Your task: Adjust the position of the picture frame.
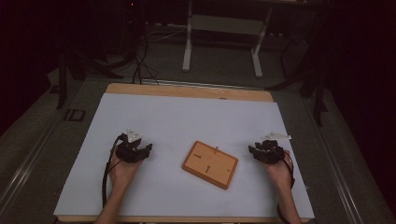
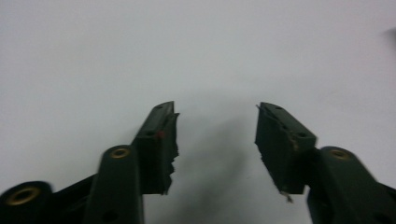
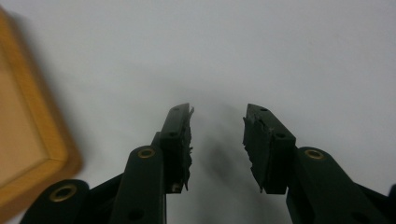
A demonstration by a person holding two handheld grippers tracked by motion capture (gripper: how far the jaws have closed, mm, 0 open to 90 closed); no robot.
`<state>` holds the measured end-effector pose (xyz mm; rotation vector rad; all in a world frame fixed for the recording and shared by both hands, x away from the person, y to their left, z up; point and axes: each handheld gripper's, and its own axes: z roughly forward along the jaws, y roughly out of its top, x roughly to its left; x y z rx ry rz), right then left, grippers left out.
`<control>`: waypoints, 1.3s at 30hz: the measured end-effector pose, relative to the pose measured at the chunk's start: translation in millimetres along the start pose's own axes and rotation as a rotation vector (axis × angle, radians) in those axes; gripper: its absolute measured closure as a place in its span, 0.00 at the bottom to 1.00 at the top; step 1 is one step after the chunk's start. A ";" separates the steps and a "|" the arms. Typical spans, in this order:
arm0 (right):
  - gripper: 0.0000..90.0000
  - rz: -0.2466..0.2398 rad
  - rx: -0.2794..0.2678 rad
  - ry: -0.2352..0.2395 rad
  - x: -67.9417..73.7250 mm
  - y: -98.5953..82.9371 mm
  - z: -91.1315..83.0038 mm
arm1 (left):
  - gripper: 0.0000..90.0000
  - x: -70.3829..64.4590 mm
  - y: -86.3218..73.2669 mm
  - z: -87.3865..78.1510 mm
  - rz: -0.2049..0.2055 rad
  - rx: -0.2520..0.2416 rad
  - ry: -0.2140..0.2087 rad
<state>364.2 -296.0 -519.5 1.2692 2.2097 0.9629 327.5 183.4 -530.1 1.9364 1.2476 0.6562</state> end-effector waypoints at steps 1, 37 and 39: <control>0.66 -0.005 0.000 0.010 1.6 0.8 0.1 | 0.59 0.0 0.2 -1.4 -0.004 -0.004 -0.011; 0.72 -0.144 -0.013 0.282 56.2 23.1 4.1 | 0.62 -23.1 3.3 -11.3 0.119 -0.055 -0.229; 0.72 -0.141 -0.020 0.291 57.6 24.1 3.7 | 0.62 -24.3 3.3 -11.0 0.130 -0.054 -0.232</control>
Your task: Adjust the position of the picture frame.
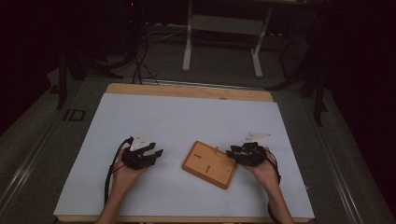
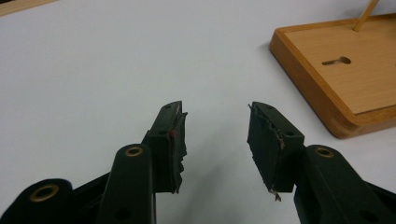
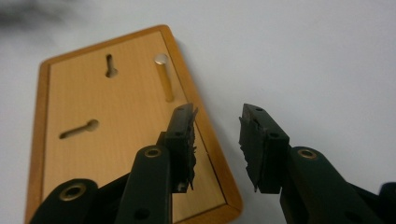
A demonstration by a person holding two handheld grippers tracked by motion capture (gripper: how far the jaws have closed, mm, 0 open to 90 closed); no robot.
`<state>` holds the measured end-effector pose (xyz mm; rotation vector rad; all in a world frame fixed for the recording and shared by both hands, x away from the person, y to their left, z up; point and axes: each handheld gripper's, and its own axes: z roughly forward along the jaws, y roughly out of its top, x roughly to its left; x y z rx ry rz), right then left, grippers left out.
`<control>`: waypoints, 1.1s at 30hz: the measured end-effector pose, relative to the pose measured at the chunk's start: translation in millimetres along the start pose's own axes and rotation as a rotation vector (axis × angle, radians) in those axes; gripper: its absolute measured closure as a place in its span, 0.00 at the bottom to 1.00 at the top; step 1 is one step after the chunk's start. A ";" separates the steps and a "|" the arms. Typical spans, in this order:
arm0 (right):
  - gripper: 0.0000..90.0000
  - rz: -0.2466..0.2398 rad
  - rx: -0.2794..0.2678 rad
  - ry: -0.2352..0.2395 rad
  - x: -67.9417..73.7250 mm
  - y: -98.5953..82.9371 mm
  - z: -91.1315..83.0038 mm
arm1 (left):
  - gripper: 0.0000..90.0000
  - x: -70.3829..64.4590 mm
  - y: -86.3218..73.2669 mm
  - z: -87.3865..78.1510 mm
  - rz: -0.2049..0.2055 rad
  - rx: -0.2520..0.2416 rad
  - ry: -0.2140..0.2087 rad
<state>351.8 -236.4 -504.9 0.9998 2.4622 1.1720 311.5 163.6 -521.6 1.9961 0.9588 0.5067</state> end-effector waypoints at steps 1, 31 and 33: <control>0.71 0.002 -0.004 0.009 1.1 0.8 0.4 | 0.62 -0.3 0.0 0.3 0.000 0.000 -0.001; 0.90 -0.012 -0.047 0.018 28.7 10.3 43.9 | 0.62 0.5 0.7 1.7 -0.006 0.008 -0.016; 0.92 -0.003 -0.064 0.001 30.3 8.2 47.5 | 0.62 0.3 0.7 1.9 -0.005 0.009 -0.015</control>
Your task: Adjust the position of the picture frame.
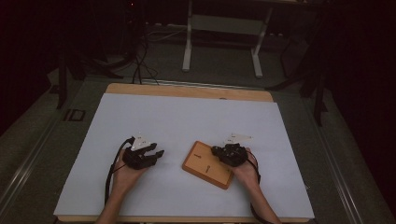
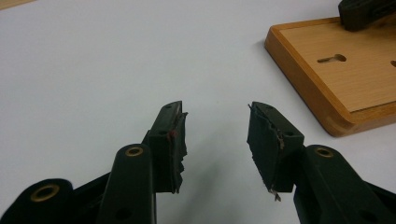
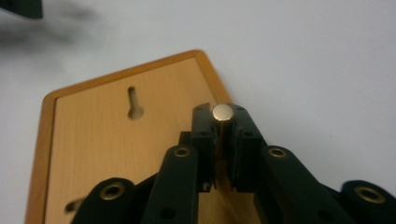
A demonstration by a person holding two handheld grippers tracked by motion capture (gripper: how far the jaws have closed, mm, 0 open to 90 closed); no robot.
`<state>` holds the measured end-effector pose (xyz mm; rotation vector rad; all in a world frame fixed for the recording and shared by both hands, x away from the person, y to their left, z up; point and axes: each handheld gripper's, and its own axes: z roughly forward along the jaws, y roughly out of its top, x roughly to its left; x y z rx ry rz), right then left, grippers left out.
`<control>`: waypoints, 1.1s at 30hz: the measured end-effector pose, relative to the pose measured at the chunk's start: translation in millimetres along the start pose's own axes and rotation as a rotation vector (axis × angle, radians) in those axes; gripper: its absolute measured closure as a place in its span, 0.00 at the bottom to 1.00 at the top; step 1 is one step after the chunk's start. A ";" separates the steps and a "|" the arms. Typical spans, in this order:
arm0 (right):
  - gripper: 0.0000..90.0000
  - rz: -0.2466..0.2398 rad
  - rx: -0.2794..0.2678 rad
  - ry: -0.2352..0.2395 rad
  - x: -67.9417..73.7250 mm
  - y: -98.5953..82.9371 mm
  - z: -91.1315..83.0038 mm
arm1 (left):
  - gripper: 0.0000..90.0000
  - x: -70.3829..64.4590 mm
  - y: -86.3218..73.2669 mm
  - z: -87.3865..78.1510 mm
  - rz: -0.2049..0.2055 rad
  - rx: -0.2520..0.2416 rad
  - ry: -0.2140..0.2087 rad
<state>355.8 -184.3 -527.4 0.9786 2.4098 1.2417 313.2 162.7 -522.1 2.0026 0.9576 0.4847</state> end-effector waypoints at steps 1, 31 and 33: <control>0.92 0.012 -0.008 -0.001 -0.3 -0.7 0.4 | 0.62 0.0 0.0 0.1 0.000 0.000 -0.001; 0.94 0.093 -0.048 0.058 -2.0 1.0 2.3 | 0.62 -3.3 2.2 -0.7 -0.002 -0.014 -0.021; 0.94 0.091 -0.048 0.058 -1.7 2.1 2.6 | 0.62 -3.2 2.3 -0.8 -0.003 -0.015 -0.020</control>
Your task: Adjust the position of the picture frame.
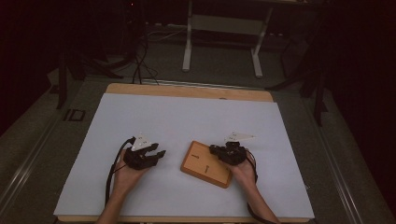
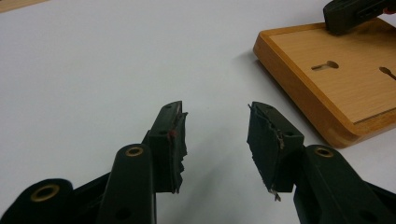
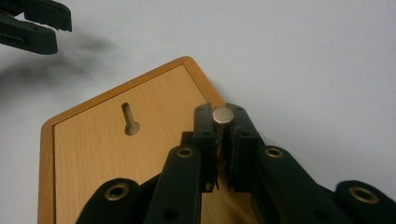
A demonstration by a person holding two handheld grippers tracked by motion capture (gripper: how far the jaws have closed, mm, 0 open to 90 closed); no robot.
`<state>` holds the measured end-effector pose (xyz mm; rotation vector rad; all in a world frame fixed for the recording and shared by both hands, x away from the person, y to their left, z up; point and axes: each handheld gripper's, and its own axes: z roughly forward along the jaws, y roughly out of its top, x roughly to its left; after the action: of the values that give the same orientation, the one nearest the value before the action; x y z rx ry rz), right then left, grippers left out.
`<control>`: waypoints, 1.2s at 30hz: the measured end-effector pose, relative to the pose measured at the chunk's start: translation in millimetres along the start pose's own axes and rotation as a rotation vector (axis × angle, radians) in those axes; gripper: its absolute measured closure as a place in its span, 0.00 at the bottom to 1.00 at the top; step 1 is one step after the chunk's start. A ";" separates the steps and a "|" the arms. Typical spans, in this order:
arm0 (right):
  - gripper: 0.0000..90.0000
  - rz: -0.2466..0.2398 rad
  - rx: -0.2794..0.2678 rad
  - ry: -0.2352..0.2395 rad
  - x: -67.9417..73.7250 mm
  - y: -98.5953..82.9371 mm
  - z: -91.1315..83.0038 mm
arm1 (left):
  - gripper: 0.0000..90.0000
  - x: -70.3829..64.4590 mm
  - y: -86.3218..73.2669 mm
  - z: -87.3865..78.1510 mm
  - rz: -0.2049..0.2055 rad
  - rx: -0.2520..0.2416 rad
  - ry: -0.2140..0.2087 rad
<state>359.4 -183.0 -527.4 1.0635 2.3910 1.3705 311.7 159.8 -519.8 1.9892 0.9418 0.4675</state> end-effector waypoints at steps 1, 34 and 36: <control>0.94 0.000 0.002 0.001 0.3 0.7 0.2 | 0.62 0.0 0.1 0.0 -0.005 -0.002 -0.006; 0.94 -0.119 0.021 0.029 28.5 41.1 20.4 | 0.99 -14.1 7.6 -0.6 0.033 -0.012 -0.155; 0.94 -0.120 0.025 0.030 29.8 42.1 23.1 | 0.99 -14.6 7.3 0.4 0.035 -0.006 -0.157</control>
<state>369.6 -134.2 -500.8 0.8958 2.4553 1.3287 305.8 145.8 -513.5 2.0079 0.8080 0.3274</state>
